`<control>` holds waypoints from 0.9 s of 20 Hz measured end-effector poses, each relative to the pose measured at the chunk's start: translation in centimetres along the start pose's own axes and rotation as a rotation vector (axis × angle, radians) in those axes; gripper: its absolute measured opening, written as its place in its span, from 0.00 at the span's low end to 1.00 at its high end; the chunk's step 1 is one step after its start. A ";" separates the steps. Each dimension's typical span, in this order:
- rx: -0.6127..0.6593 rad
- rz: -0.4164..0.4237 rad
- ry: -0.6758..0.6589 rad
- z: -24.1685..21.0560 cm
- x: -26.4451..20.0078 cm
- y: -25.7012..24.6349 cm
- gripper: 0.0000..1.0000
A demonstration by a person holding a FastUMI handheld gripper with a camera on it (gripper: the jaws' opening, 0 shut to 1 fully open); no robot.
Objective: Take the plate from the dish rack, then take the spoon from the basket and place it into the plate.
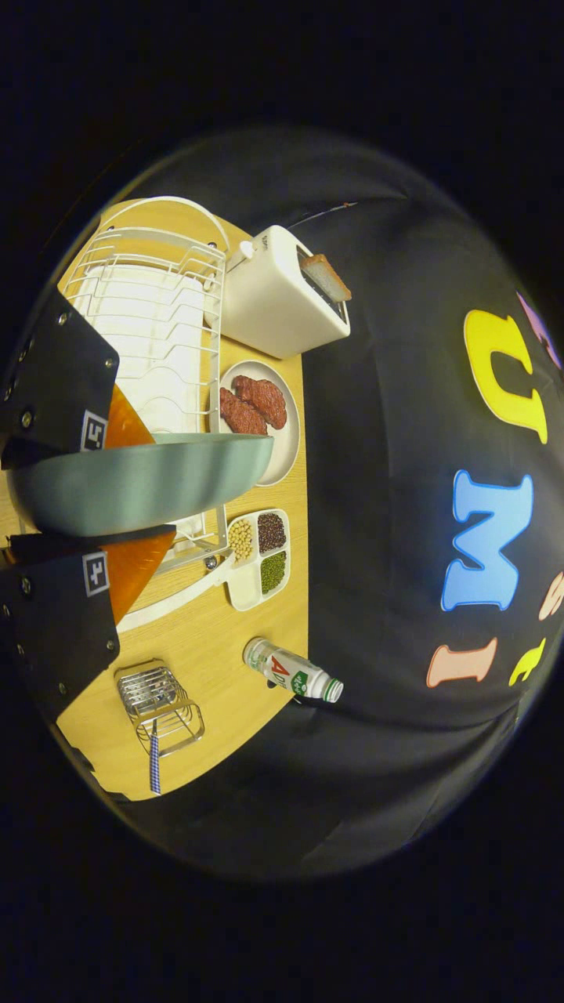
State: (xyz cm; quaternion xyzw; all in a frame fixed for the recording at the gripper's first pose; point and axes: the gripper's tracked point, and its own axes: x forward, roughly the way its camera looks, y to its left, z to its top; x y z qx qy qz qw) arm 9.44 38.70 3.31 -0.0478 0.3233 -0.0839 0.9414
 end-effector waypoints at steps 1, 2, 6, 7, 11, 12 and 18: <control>-0.024 -0.024 -0.014 0.5 -0.3 0.3 0.30; -0.043 -0.050 -0.031 1.2 -0.9 0.4 0.30; -0.147 -0.172 -0.072 2.9 -3.2 -0.1 0.29; -0.162 -0.190 -0.081 3.2 -3.9 -0.3 0.29; -0.197 -0.212 -0.112 4.0 -6.7 -0.8 0.29; -0.201 -0.213 -0.120 4.1 -7.6 -1.0 0.29; -0.213 -0.189 -0.155 2.4 -13.3 -3.6 0.29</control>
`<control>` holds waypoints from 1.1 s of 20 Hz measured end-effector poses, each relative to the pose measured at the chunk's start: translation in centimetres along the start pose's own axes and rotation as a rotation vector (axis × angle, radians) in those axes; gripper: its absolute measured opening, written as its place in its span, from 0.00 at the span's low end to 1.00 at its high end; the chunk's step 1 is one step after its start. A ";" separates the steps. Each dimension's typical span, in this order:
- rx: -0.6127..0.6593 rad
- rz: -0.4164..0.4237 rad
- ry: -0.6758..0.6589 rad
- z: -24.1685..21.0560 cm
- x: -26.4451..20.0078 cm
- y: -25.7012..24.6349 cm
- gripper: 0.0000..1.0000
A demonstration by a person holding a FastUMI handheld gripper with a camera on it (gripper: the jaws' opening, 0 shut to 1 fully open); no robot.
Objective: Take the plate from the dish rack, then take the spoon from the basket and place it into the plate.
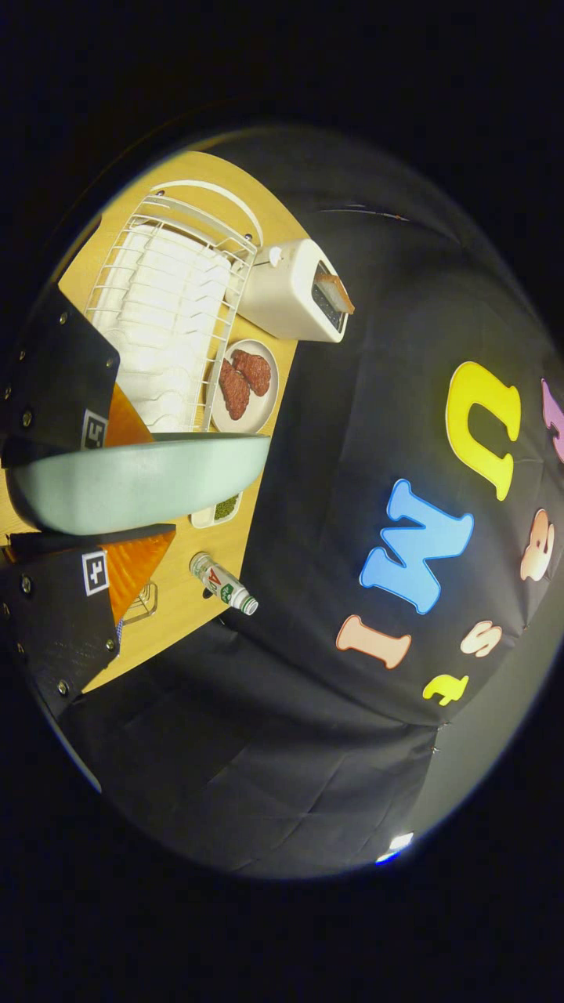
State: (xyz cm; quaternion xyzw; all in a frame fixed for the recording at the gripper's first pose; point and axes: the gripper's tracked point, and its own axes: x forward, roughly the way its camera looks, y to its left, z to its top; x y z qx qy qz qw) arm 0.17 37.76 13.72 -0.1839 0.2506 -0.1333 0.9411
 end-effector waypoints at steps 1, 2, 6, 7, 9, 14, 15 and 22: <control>0.004 0.012 -0.006 -0.5 -1.0 -0.5 0.29; 0.011 0.029 -0.008 -1.1 -2.1 -0.9 0.29; 0.042 0.142 0.005 -5.1 -5.5 -1.3 0.29; 0.052 0.173 0.013 -6.5 -6.3 -1.3 0.29; 0.078 0.234 0.034 -9.3 -7.5 -1.1 0.29; 0.175 0.394 0.089 -16.0 -9.0 -0.1 0.30; 0.196 0.418 0.108 -17.2 -9.1 0.1 0.30; 0.363 0.578 0.253 -23.0 -8.2 2.9 0.30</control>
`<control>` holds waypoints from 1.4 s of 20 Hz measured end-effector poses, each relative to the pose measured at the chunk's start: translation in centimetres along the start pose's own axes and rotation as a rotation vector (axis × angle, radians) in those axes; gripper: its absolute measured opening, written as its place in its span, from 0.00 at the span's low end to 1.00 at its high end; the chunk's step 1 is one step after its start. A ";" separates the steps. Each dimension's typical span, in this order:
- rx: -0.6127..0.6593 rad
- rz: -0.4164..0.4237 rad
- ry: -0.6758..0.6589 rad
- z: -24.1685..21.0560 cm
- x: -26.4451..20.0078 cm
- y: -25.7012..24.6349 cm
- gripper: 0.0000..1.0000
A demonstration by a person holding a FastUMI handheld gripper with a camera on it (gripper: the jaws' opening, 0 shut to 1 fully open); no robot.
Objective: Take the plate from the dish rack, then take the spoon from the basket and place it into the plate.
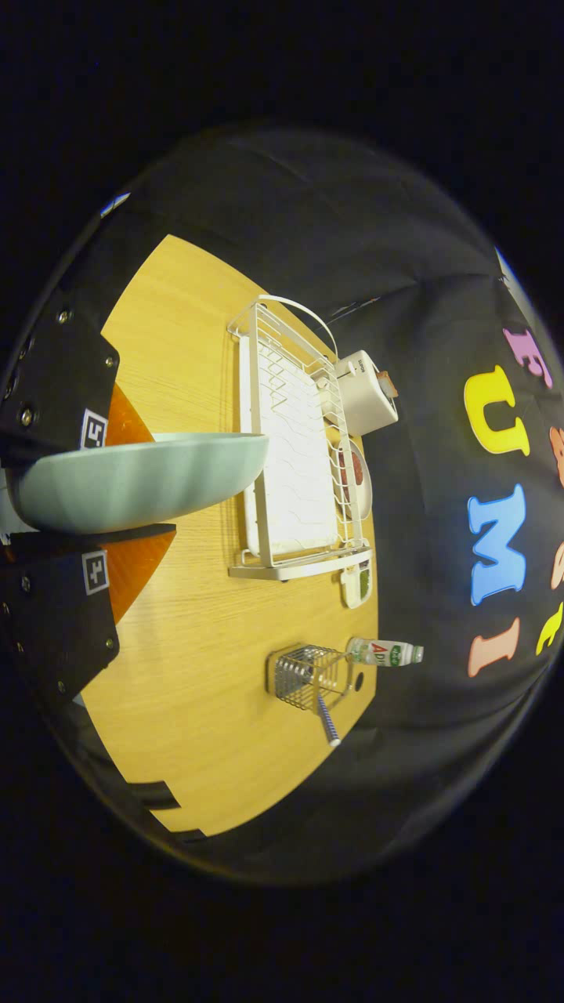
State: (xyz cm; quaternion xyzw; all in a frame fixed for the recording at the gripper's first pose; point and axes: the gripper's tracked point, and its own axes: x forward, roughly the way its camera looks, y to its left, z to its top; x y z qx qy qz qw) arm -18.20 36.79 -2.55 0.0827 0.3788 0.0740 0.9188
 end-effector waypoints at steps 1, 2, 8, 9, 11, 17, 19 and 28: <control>0.040 0.035 0.007 -0.4 0.0 0.4 0.30; 0.072 0.052 0.016 -0.6 0.8 0.6 0.30; 0.183 0.185 0.072 -1.2 3.8 3.9 0.30; 0.202 0.197 0.083 -1.2 4.3 4.4 0.30; 0.223 0.206 0.112 -1.6 5.5 5.3 0.31; 0.172 0.147 0.151 -2.4 7.2 5.2 0.49; 0.148 0.131 0.150 -2.4 7.7 4.9 0.56; 0.116 0.061 0.082 -1.1 7.1 3.1 0.98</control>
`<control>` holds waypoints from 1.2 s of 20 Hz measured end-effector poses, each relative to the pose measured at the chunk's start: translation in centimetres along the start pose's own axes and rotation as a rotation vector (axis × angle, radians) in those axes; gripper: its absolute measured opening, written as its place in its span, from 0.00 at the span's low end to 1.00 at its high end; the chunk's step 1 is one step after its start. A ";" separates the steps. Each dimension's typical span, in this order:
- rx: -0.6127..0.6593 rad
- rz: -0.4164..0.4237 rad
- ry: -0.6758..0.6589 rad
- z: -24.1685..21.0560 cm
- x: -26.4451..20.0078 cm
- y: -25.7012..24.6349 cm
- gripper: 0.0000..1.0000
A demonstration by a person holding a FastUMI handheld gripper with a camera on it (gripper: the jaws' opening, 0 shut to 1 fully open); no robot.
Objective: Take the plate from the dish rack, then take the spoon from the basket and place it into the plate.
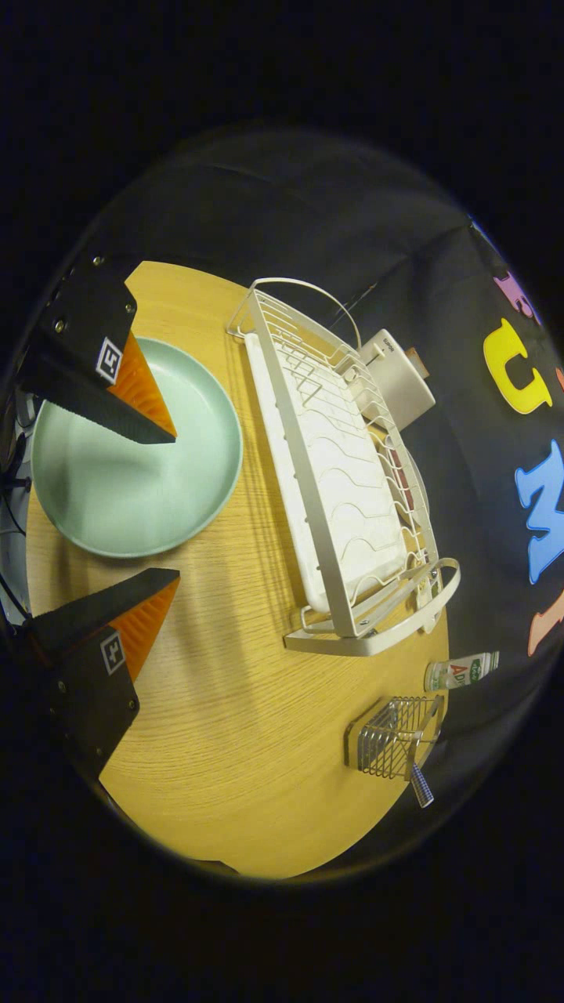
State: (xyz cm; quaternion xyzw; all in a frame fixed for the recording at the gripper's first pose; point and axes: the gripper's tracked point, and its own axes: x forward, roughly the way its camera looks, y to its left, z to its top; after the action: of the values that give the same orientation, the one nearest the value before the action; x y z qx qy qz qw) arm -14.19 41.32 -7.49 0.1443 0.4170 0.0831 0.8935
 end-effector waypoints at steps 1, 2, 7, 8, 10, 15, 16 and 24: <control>-0.003 -0.001 -0.025 0.7 -0.4 0.0 0.98; -0.009 0.000 -0.055 1.3 -1.0 0.1 0.98; 0.006 -0.052 -0.253 6.6 -4.7 -2.0 0.98; 0.020 -0.075 -0.294 7.9 -5.5 -2.9 0.98; 0.051 -0.126 -0.379 10.7 -7.2 -4.9 0.98; 0.191 -0.284 -0.564 17.1 -10.2 -11.7 0.98; 0.227 -0.316 -0.595 17.9 -10.4 -13.1 0.98; 0.430 -0.507 -0.670 19.9 -10.2 -22.3 0.98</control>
State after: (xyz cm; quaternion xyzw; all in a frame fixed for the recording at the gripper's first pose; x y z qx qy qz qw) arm -4.81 13.74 4.74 0.2387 0.1357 -0.2772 0.9207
